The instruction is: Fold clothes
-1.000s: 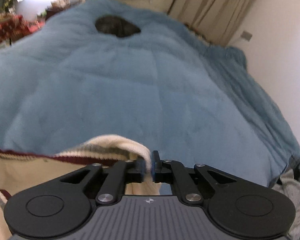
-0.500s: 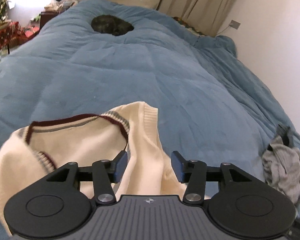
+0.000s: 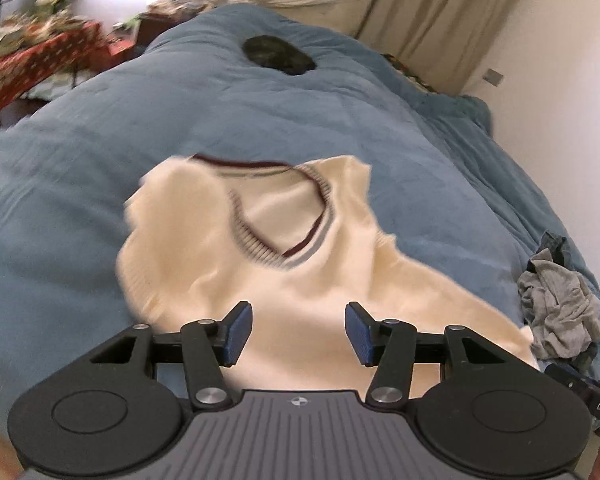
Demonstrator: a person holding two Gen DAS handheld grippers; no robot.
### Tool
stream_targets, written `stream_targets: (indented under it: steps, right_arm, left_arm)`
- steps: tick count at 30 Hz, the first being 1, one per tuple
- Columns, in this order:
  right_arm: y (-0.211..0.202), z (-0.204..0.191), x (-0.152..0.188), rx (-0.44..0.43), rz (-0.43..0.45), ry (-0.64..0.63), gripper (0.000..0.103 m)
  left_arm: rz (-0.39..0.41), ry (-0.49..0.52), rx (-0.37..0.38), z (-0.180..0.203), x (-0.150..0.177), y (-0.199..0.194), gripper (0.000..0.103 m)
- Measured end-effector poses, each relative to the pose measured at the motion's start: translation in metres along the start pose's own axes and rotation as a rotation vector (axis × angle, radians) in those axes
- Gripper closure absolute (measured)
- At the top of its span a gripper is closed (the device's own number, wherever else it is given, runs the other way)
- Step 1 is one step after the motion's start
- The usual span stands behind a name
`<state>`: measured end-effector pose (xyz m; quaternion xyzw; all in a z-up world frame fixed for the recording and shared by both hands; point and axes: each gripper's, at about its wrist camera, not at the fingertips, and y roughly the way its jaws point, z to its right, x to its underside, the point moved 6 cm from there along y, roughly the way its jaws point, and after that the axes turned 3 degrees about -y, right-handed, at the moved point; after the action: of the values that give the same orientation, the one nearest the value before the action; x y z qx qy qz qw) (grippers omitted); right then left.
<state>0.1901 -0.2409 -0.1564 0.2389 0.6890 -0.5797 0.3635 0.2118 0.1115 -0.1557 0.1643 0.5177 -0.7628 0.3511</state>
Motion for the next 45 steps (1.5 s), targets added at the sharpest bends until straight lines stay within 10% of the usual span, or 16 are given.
stream_targets:
  steps: [9, 25, 28, 32, 45]
  right_arm:
    - [-0.024, 0.005, 0.005, -0.004, 0.031, -0.071, 0.039]
    - [0.087, -0.037, -0.039, -0.053, -0.060, -0.294, 0.040]
    - [0.108, -0.047, -0.041, -0.086, -0.091, -0.318, 0.045]
    - [0.131, -0.054, -0.037, -0.116, -0.145, -0.336, 0.096]
    - [0.120, -0.014, -0.090, -0.104, 0.008, -0.114, 0.100]
  left_arm:
    - [-0.042, -0.120, -0.059, -0.057, 0.044, -0.022, 0.052]
    - [-0.120, -0.207, -0.049, -0.062, 0.019, 0.068, 0.052]
    - [-0.123, -0.213, -0.048, -0.062, 0.017, 0.078, 0.058]
    - [-0.106, -0.221, -0.061, -0.063, 0.014, 0.083, 0.090]
    - [0.031, -0.151, -0.026, -0.015, -0.064, 0.084, 0.094]
